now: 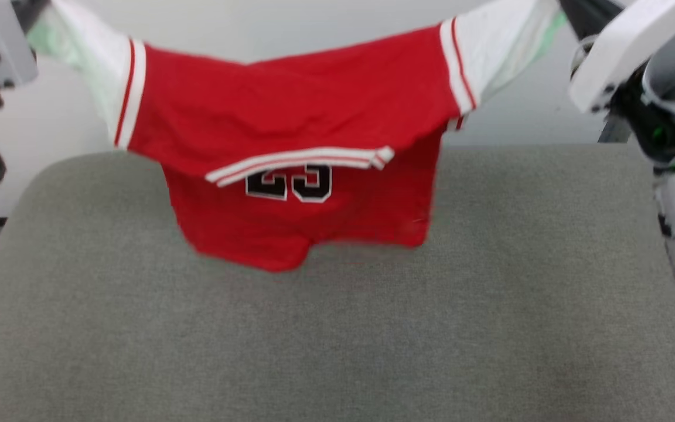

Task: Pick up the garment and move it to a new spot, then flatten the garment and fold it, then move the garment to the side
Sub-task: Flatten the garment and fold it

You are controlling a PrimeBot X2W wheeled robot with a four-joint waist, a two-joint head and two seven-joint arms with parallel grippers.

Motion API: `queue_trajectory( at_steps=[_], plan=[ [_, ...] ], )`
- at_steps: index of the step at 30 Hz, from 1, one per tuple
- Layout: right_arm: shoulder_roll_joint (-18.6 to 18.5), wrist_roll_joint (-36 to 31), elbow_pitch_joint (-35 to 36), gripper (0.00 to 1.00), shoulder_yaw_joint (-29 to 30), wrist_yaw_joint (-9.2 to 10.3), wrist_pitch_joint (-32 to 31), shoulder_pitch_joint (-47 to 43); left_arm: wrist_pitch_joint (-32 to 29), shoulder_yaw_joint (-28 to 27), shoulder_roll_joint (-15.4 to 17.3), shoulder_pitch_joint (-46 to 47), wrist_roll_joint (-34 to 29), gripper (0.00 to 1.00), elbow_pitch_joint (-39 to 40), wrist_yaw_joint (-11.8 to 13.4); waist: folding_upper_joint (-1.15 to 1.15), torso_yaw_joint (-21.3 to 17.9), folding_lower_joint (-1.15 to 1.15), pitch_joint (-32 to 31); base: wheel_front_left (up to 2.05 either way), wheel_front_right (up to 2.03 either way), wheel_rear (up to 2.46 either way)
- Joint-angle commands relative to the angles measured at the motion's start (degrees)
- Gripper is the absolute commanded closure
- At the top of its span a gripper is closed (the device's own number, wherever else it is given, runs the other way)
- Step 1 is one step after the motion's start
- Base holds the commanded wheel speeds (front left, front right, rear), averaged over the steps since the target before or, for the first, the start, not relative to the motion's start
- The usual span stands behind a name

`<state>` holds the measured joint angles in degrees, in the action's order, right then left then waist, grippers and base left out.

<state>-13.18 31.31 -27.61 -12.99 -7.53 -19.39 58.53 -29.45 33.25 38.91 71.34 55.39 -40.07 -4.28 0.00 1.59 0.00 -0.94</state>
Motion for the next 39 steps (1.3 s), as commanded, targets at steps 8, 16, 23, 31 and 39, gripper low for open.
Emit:
queue_trajectory(
  at_steps=[8, 16, 23, 31, 39],
  plan=[
    [-0.9, 2.6, -8.8, 1.0, -3.3, 0.09, 6.2, 8.5, 3.7, 0.4, -3.9, 6.5, -1.4, 1.0, -4.4, -1.3, 0.0, 0.1, 0.0, -1.4, 0.0, 0.0, 0.0],
    [-1.2, 6.0, -15.7, 1.0, -4.9, 0.09, 7.0, 13.1, 4.0, 1.4, -5.6, 10.4, -1.7, 1.0, -8.1, -2.3, 0.0, -0.1, 0.0, 0.8, 0.0, 0.0, 0.0],
    [-2.3, 3.9, -20.2, 1.0, -6.0, 0.09, 10.5, 19.6, 6.6, 1.9, -6.8, 14.7, -2.5, 1.0, -8.6, -2.8, 0.0, 0.1, 0.0, 10.1, 0.0, 0.0, 0.0],
    [-2.8, -4.5, -27.0, 1.0, -6.7, 0.09, 23.7, 30.7, 15.2, 2.1, -10.4, 23.6, -5.1, 1.0, -11.2, -3.0, 0.0, 1.4, 0.0, 23.6, 0.0, 0.0, 0.0],
    [-3.5, -17.3, -31.9, 1.0, -4.1, 0.09, 34.2, 39.8, 26.7, 2.5, -12.9, 31.2, -6.7, 1.0, -13.5, -3.2, 0.0, 2.9, 0.0, 33.0, 0.0, 0.0, 0.0]
  ],
)
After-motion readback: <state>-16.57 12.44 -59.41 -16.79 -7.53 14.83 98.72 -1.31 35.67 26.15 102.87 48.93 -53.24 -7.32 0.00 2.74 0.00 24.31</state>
